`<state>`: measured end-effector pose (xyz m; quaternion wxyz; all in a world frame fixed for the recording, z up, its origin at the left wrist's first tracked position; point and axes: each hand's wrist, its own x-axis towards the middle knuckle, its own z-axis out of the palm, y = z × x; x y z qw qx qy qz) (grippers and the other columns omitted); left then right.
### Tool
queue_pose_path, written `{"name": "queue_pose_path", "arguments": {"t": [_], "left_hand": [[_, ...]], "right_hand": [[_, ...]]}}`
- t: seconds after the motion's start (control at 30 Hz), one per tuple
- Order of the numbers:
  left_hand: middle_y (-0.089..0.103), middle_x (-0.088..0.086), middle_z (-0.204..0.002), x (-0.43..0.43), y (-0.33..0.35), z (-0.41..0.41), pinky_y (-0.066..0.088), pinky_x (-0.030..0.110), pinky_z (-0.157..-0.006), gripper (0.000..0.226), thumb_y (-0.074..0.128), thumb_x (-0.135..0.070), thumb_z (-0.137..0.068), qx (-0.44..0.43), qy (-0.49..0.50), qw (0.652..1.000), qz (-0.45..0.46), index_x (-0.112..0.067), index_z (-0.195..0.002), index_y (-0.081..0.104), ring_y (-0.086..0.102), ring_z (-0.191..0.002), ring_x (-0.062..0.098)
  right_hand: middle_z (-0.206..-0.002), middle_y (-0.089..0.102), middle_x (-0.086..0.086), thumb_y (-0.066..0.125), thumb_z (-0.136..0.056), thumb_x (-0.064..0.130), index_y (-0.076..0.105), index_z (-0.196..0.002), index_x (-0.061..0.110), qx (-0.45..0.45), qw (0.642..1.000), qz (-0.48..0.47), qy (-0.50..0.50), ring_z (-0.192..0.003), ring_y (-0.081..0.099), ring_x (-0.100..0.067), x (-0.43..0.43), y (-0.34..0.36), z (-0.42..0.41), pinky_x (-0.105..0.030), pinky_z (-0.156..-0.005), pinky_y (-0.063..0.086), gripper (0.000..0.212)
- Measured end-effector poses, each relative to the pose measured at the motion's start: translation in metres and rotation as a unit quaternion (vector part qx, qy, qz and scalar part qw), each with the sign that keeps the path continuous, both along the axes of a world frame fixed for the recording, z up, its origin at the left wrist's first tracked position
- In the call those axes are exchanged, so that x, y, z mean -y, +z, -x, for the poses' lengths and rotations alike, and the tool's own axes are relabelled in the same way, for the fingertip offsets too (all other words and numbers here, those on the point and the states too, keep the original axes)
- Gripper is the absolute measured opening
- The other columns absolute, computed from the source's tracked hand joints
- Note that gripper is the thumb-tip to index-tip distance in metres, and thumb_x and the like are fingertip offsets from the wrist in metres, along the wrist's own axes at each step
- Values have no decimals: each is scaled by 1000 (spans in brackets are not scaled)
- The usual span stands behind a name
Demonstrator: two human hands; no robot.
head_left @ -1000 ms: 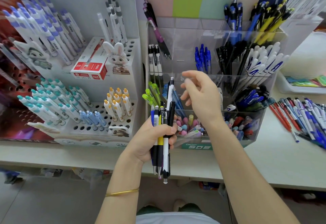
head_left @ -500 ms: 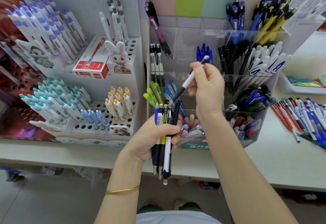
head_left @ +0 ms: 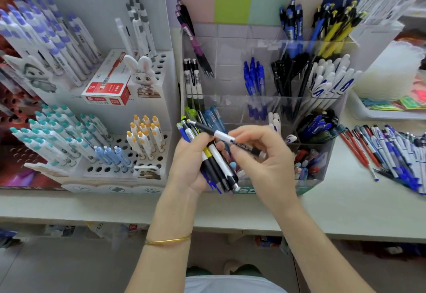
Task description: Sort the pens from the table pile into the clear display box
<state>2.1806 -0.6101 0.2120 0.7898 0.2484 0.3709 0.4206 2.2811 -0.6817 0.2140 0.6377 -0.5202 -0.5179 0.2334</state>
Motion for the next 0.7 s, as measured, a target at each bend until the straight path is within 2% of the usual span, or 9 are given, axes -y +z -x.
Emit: {"name": "queue_pose_path", "arguments": {"t": [0.1, 0.2, 0.3, 0.37, 0.47, 0.57, 0.63, 0.7], "left_hand": [[58, 15, -73, -2, 0, -9, 54, 28, -51, 8, 49, 2, -92, -53, 62, 996, -30, -1, -95, 56, 61, -56, 19], [58, 20, -87, -1, 0, -15, 53, 32, -58, 18, 52, 3, -88, -72, 95, 992, -47, -4, -104, 56, 60, -71, 27], [59, 19, -88, 0, 0, -19, 55, 35, -60, 19, 55, 0, -88, -75, 120, 989, -38, -5, -105, 57, 61, -73, 27], [60, 16, -83, 1, 0, -21, 55, 30, -57, 14, 59, -3, -90, -48, 122, 990, -44, -4, -103, 56, 62, -67, 21], [60, 8, -76, 1, 0, -24, 53, 28, -58, 20, 63, -13, -91, -22, 124, 990, -58, -2, -106, 56, 61, -65, 17], [60, 9, -78, 2, 2, -24, 56, 30, -60, 21, 62, -13, -91, -8, 124, 990, -64, -2, -108, 54, 62, -69, 20], [62, 17, -90, 2, 1, -23, 59, 35, -66, 26, 61, -10, -91, -4, 121, 991, -49, -1, -114, 53, 65, -79, 26], [60, 26, -106, 3, -1, -23, 58, 43, -75, 37, 61, -10, -92, -3, 121, 992, -32, 6, -123, 50, 65, -93, 36]], "right_hand": [[-84, 62, 1, 63, -81, 6, 58, -86, 11, 29, 997, 74, -3, -76, 60, -15, 8, 2, -1, -30, -67, 52, 8], [-77, 58, 2, 64, -83, 18, 56, -86, 13, 77, 991, 113, -7, -68, 54, -12, 12, 9, -2, -28, -60, 49, 10], [-79, 56, 11, 73, -82, 17, 51, -92, 18, 161, 975, 155, -11, -74, 53, -6, 14, 9, -5, -15, -62, 43, 24], [-88, 58, 14, 69, -85, 12, 52, -99, 20, 164, 974, 152, -27, -82, 55, -1, 13, 6, -6, -11, -68, 42, 23], [-94, 62, 17, 64, -89, 10, 59, -102, 22, 105, 984, 124, -79, -89, 58, 4, 7, 3, -6, -9, -73, 44, 18], [-93, 63, 10, 66, -87, 15, 65, -97, 24, 32, 988, 109, -102, -91, 60, -3, 3, -1, -4, -20, -78, 49, 13], [-94, 66, 3, 68, -81, 19, 69, -94, 25, -33, 989, 93, -110, -92, 63, -10, 1, -2, -2, -32, -81, 53, 15], [-91, 68, 3, 72, -77, 13, 69, -92, 21, -123, 984, 78, -106, -85, 65, -12, -2, -1, 1, -35, -76, 54, 18]]}}
